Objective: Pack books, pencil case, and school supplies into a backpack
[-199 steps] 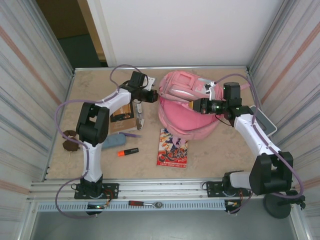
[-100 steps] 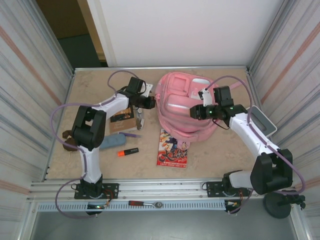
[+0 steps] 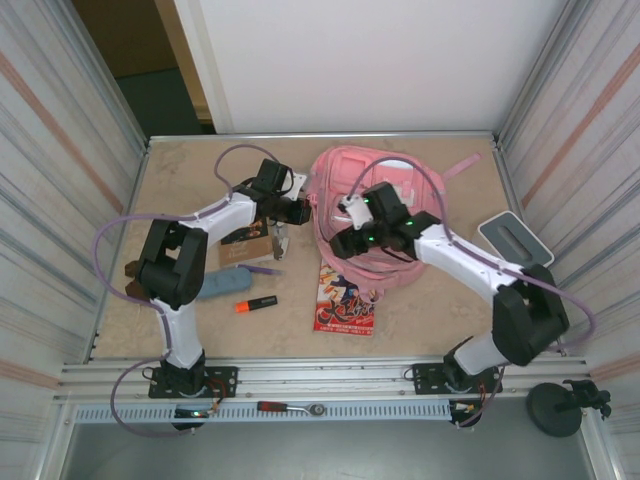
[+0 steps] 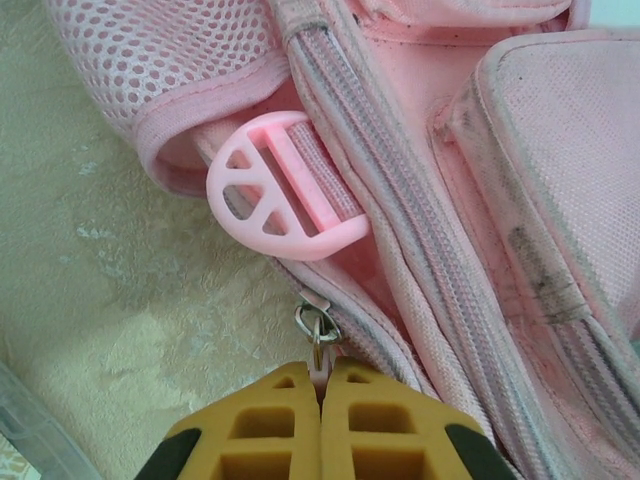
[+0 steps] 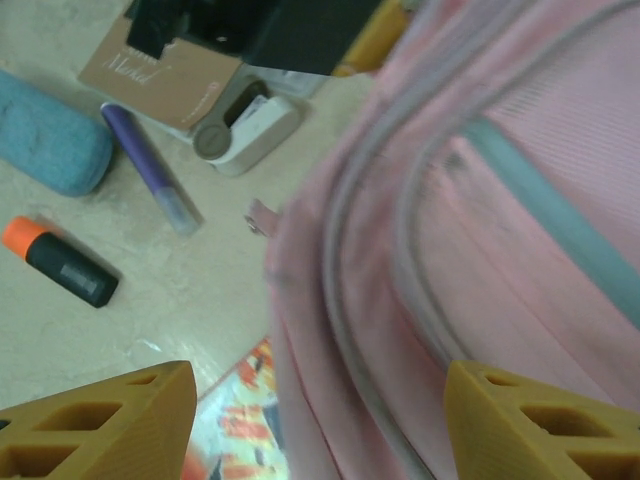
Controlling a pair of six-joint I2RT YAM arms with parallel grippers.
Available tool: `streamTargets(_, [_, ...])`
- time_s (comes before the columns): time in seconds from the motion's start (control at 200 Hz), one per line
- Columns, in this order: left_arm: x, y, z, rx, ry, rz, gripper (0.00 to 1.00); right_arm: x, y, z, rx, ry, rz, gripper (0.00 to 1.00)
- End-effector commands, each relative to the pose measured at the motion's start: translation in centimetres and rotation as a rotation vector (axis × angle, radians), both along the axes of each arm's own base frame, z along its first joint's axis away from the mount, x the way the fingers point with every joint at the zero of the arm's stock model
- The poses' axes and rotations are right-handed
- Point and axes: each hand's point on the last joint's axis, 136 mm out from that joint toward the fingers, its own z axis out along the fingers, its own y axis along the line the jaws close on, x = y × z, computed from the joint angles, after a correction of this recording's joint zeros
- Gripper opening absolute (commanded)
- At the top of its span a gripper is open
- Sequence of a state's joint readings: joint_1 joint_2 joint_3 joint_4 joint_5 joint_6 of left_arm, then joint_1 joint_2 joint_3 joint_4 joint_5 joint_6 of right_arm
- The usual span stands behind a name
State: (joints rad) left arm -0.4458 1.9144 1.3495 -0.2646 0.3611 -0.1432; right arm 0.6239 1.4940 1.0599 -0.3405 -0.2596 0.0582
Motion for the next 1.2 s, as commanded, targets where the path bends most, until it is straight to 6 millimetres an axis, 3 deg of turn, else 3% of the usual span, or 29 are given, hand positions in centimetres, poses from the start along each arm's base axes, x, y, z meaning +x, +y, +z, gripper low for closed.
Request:
streamTargets(0.0, [-0.2, -0.4, 3.4, -0.027, -0.079, -0.022, 0.00, 1.1, 2.5, -0.2, -0.038, -0.067, 0.032, 0.64])
streamTargets(0.125, [-0.3, -0.3, 3.5, -0.024, -0.078, -0.023, 0.00, 2.1, 3.5, -2.2, -0.112, -0.070, 0.020, 0.58])
streamTargets(0.25, [-0.4, -0.2, 3.4, -0.019, -0.081, -0.025, 0.00, 3.1, 3.1, -3.7, -0.199, -0.083, -0.014, 0.49])
streamTargets(0.341, [-0.3, 0.0, 3.2, -0.006, -0.082, -0.021, 0.00, 3.3, 2.6, -3.8, -0.223, -0.099, -0.033, 0.32])
streamTargets(0.511, [0.1, 0.5, 3.3, -0.007, -0.083, -0.007, 0.00, 3.2, 1.4, -1.8, -0.207, -0.151, -0.062, 0.00])
streamTargets(0.877, [1.4, 2.5, 3.2, -0.006, -0.085, 0.033, 0.00, 1.4, -3.6, 3.0, 0.023, -0.113, -0.130, 0.00])
streamTargets(1.197, [3.8, 1.6, 1.6, -0.010, -0.042, 0.037, 0.00, -0.1, -3.6, 5.3, 0.197, -0.062, -0.062, 0.00])
